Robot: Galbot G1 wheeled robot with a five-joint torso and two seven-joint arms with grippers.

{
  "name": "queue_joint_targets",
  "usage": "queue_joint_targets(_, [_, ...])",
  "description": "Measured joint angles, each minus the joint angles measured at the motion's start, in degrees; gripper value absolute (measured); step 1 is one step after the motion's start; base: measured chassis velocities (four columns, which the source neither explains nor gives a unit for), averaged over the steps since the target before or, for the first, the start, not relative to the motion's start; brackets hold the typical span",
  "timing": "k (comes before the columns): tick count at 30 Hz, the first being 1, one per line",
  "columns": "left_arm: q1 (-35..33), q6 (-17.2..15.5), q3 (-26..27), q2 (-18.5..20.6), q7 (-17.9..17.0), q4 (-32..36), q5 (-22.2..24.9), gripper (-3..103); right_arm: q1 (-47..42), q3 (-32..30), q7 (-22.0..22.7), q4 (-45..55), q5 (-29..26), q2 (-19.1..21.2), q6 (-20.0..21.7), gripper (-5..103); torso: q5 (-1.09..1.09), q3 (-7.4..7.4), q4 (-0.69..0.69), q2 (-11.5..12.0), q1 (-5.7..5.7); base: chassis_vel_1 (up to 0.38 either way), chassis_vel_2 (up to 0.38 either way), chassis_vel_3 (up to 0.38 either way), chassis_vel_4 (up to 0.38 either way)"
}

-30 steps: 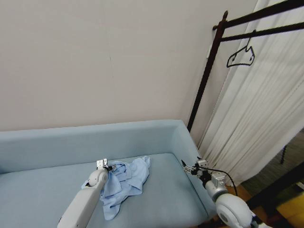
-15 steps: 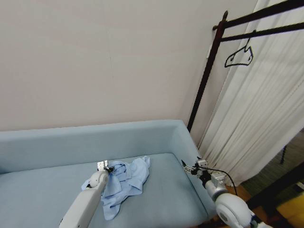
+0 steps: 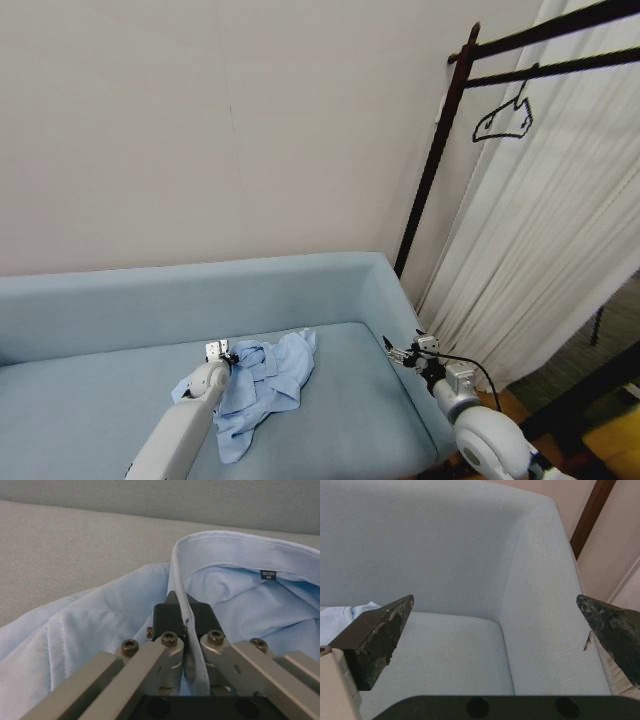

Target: Pick up the clothes from the sofa and hang them on the clothes hanger.

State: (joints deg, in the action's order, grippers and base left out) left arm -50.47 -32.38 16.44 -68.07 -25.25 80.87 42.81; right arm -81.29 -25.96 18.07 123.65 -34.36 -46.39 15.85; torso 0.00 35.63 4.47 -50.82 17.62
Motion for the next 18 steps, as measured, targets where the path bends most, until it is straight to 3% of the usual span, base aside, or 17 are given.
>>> queue_joint_targets(3, [-0.7, 1.1, 0.2, 0.5, 0.5, 1.2, -0.3, 1, 0.1, 0.0, 0.0, 0.3, -0.1, -0.2, 0.0, 100, 0.00, 0.00, 0.00, 0.0, 0.00, 0.000, 0.000, 0.000, 0.000])
queue_joint_targets(6, [-2.3, 5.3, 0.7, 1.9, 3.1, 3.6, -2.5, 1, 0.9, 0.3, -0.1, 1.1, -1.2, -0.1, 0.1, 100, 0.00, 0.00, 0.00, 0.0, 0.00, 0.000, 0.000, 0.000, 0.000])
queue_joint_targets(7, [-2.3, 5.3, 0.7, 1.9, 3.1, 3.6, -2.5, 1, 0.9, 0.3, -0.1, 1.1, -1.2, -0.1, 0.1, 100, 0.00, 0.00, 0.00, 0.0, 0.00, 0.000, 0.000, 0.000, 0.000])
queue_joint_targets(12, [-5.3, 14.0, 2.3, 5.4, 9.5, 7.7, -7.8, 1, 4.4, 2.7, -0.5, 1.9, -4.5, 1.4, 1.3, 100, 0.00, 0.00, 0.00, 0.0, 0.00, 0.000, 0.000, 0.000, 0.000])
queue_joint_targets(18, [-8.3, 16.6, 3.8, 9.5, 13.4, 13.7, -8.1, 1, 12.5, 8.4, -0.6, 0.1, -10.2, 2.4, 3.1, 100, 0.00, 0.00, -0.01, 0.0, 0.00, 0.000, 0.000, 0.000, 0.000])
